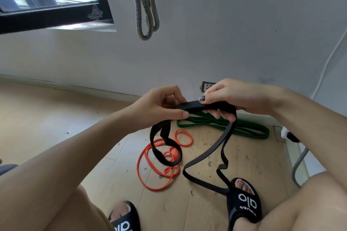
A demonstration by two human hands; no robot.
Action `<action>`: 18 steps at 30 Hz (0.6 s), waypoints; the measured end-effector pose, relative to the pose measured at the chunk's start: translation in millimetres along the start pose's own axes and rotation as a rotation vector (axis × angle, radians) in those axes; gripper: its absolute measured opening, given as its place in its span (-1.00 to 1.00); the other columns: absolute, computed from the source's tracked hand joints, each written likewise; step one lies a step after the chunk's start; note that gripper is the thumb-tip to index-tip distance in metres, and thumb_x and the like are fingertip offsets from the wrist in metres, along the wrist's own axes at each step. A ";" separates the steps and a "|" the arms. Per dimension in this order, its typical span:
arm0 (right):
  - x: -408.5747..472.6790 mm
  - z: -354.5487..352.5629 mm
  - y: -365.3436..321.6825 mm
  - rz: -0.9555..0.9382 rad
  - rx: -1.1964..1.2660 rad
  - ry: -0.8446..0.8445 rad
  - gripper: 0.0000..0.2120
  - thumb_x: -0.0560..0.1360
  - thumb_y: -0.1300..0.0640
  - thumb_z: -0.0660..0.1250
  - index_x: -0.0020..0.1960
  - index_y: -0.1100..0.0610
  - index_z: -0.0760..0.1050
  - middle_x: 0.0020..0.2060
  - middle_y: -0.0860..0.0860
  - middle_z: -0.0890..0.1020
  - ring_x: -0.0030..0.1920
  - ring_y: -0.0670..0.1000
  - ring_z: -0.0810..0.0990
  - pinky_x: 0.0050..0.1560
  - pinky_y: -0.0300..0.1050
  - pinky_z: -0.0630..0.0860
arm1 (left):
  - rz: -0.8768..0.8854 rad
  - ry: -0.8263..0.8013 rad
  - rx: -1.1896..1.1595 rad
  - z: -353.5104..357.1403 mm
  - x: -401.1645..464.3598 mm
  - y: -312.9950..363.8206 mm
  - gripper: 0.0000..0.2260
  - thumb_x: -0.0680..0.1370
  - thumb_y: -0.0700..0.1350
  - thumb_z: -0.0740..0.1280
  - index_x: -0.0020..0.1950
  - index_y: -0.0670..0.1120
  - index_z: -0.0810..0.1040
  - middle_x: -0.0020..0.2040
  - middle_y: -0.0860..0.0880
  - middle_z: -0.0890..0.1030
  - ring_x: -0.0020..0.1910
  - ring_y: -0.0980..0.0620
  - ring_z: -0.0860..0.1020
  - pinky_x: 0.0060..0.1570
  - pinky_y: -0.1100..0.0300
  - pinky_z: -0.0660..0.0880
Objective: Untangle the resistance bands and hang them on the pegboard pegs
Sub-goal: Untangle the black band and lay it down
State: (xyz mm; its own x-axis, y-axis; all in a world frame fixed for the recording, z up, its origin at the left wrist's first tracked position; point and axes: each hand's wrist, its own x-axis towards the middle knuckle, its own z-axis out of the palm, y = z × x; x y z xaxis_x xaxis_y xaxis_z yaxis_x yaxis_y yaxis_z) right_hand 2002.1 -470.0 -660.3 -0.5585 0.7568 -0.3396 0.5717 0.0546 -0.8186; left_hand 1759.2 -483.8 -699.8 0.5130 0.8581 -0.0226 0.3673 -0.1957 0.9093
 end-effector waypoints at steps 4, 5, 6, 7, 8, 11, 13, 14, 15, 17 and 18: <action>3.3 8.9 -4.0 -0.028 -0.025 -0.028 -0.69 0.67 -0.01 0.29 -0.07 0.20 0.61 -0.36 0.05 0.58 -0.51 -0.01 0.43 -0.42 -0.17 0.39 | 0.028 -0.027 0.068 6.6 2.4 -0.5 -0.86 0.54 -0.20 0.49 0.04 -0.15 0.58 -0.29 0.10 0.64 -0.33 0.14 0.55 -0.29 0.36 0.44; 4.7 10.0 -3.8 -0.027 -0.040 -0.017 -0.71 0.66 0.01 0.31 -0.06 0.23 0.61 -0.40 0.03 0.55 -0.51 -0.02 0.42 -0.40 -0.15 0.39 | 0.024 -0.045 0.070 8.6 2.1 -0.7 -0.86 0.54 -0.19 0.49 0.04 -0.13 0.58 -0.30 0.11 0.63 -0.33 0.15 0.55 -0.28 0.36 0.44; 5.8 10.1 -2.9 -0.030 -0.045 -0.003 -0.73 0.66 0.05 0.32 -0.05 0.23 0.62 -0.44 0.02 0.51 -0.52 -0.03 0.41 -0.40 -0.14 0.38 | 0.013 -0.060 0.062 9.8 1.7 -0.7 -0.86 0.54 -0.16 0.48 0.05 -0.11 0.57 -0.30 0.12 0.63 -0.34 0.15 0.54 -0.28 0.36 0.44; 6.5 9.0 -1.8 -0.037 -0.041 0.011 -0.76 0.65 0.08 0.32 -0.06 0.23 0.62 -0.46 0.01 0.49 -0.52 -0.03 0.39 -0.41 -0.13 0.37 | -0.005 -0.072 0.052 9.9 0.7 0.0 -0.84 0.54 -0.10 0.47 0.05 -0.10 0.58 -0.29 0.10 0.64 -0.33 0.15 0.55 -0.28 0.36 0.44; 6.8 7.1 -1.6 -0.046 -0.035 0.025 -0.78 0.65 0.11 0.32 -0.06 0.23 0.62 -0.47 0.01 0.48 -0.53 -0.03 0.37 -0.42 -0.13 0.35 | -0.027 -0.079 0.046 8.7 -0.3 -0.1 -0.81 0.53 -0.03 0.46 0.06 -0.09 0.58 -0.25 0.05 0.66 -0.30 0.13 0.57 -0.26 0.35 0.46; 5.2 -0.1 -0.9 -0.053 -0.006 0.076 -0.80 0.65 0.16 0.32 -0.09 0.24 0.59 -0.48 0.03 0.44 -0.53 -0.02 0.32 -0.48 -0.18 0.30 | -0.066 -0.088 0.122 2.5 -2.5 -5.5 -0.79 0.54 0.08 0.40 0.05 -0.03 0.59 -0.15 -0.07 0.70 -0.15 -0.04 0.66 -0.09 0.10 0.60; 3.4 -5.6 2.1 -0.044 0.030 0.103 -0.80 0.63 0.16 0.33 -0.14 0.22 0.56 -0.47 0.05 0.43 -0.54 -0.03 0.29 -0.50 -0.19 0.27 | -0.085 -0.096 0.185 -0.9 -4.8 -9.8 -0.78 0.61 0.13 0.37 -0.02 -0.01 0.60 -0.14 -0.12 0.69 -0.06 -0.21 0.64 0.09 -0.24 0.57; 2.7 -7.4 3.4 -0.037 0.035 0.103 -0.79 0.63 0.16 0.33 -0.14 0.22 0.56 -0.46 0.06 0.43 -0.54 -0.03 0.29 -0.50 -0.19 0.27 | -0.096 -0.101 0.179 -2.4 -6.0 -11.2 -0.73 0.62 0.14 0.34 -0.05 -0.05 0.60 -0.16 -0.13 0.67 -0.05 -0.26 0.63 0.13 -0.29 0.53; 2.3 -8.2 4.5 -0.030 0.026 0.095 -0.80 0.63 0.15 0.34 -0.14 0.22 0.56 -0.45 0.06 0.44 -0.54 -0.03 0.29 -0.50 -0.19 0.28 | -0.098 -0.113 0.152 -3.7 -6.6 -11.7 -0.67 0.64 0.14 0.31 -0.05 -0.13 0.60 -0.17 -0.14 0.66 -0.06 -0.28 0.62 0.12 -0.28 0.54; 2.5 -8.9 7.5 -0.013 0.000 0.079 -0.80 0.63 0.14 0.34 -0.12 0.22 0.57 -0.45 0.06 0.44 -0.54 -0.01 0.31 -0.49 -0.18 0.30 | -0.098 -0.146 0.076 -5.8 -8.1 -11.9 -0.63 0.69 0.08 0.25 -0.01 -0.22 0.59 -0.17 -0.13 0.65 -0.11 -0.16 0.64 0.06 -0.06 0.60; 2.9 -9.8 9.2 -0.005 -0.003 0.078 -0.80 0.63 0.14 0.34 -0.12 0.22 0.56 -0.46 0.06 0.45 -0.54 -0.01 0.32 -0.50 -0.18 0.31 | -0.098 -0.157 0.042 -6.0 -9.0 -11.3 -0.67 0.69 0.03 0.22 0.00 -0.22 0.60 -0.15 -0.10 0.65 -0.11 -0.07 0.64 0.05 0.08 0.59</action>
State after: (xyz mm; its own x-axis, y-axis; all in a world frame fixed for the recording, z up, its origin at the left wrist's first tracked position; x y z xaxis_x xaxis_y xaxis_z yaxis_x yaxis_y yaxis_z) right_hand 2011.7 -461.0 -664.3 -0.5130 0.8048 -0.2986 0.5712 0.0603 -0.8186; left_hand 1745.8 -486.4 -707.3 0.5865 0.7902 -0.1777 0.4522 -0.1374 0.8813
